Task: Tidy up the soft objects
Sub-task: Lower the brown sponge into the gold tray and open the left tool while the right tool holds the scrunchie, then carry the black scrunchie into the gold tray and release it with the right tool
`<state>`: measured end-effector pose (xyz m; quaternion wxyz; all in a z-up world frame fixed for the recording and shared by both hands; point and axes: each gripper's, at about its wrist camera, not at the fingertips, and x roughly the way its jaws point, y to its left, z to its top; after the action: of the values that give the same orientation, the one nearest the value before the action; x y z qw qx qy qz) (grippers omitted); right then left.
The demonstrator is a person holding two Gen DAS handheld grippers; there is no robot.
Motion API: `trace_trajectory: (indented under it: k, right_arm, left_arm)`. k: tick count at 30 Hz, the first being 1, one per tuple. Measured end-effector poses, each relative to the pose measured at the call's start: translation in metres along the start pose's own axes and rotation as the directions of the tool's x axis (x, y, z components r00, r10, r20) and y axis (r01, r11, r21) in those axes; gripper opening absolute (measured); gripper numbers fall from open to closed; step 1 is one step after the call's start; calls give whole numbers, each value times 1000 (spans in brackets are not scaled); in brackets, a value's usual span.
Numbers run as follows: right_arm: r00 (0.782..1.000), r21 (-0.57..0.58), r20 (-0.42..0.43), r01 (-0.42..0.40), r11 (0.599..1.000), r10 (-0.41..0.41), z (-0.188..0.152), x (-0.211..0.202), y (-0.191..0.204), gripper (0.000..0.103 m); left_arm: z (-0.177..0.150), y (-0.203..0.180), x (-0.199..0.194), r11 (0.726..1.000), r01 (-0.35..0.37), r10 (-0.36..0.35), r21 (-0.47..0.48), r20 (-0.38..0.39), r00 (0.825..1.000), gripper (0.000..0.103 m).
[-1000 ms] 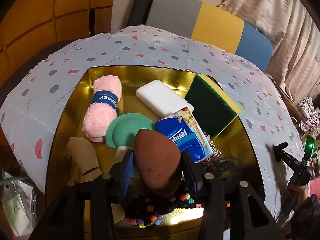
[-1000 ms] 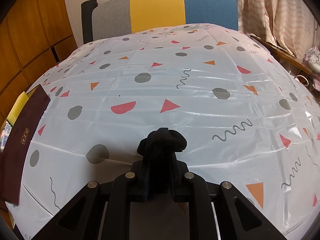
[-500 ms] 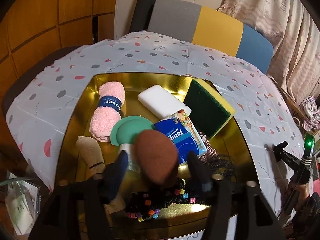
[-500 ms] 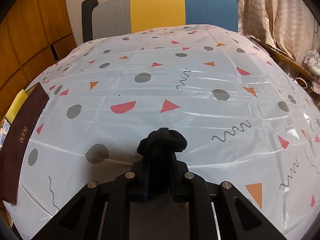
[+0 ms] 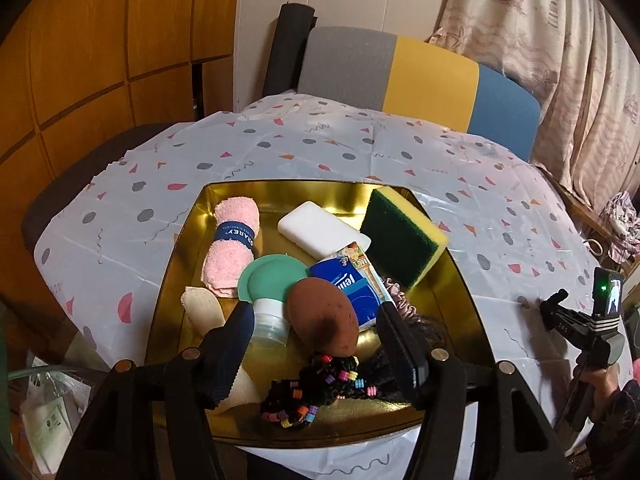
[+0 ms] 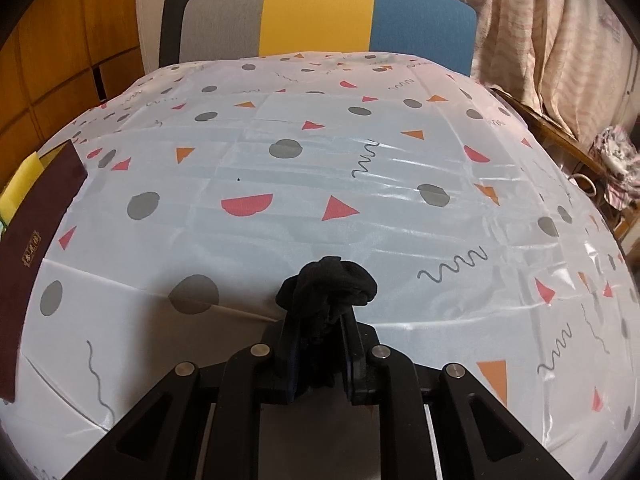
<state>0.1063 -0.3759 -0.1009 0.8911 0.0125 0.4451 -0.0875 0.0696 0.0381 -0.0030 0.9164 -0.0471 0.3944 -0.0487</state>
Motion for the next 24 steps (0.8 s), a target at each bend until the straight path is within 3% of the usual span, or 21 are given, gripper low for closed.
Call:
trace_trajectory:
  k: [7, 14, 18, 24]
  right_arm:
    - [999, 18, -25, -26, 1000, 26, -4, -11, 9, 16]
    - [987, -10, 22, -158, 987, 158, 10, -50, 53, 16]
    - [957, -64, 73, -277, 959, 281, 24, -87, 97, 16]
    - [888, -203, 82, -429, 880, 452, 32, -129, 185, 16]
  left_arm:
    - [-7, 8, -10, 1000, 0, 1, -12, 13, 1000, 64]
    - [-13, 19, -17, 999, -8, 8, -33, 19, 1000, 65]
    - [-15, 28, -20, 998, -20, 22, -53, 24, 999, 65]
    - [-17, 46, -26, 993, -71, 75, -97, 38, 996, 64]
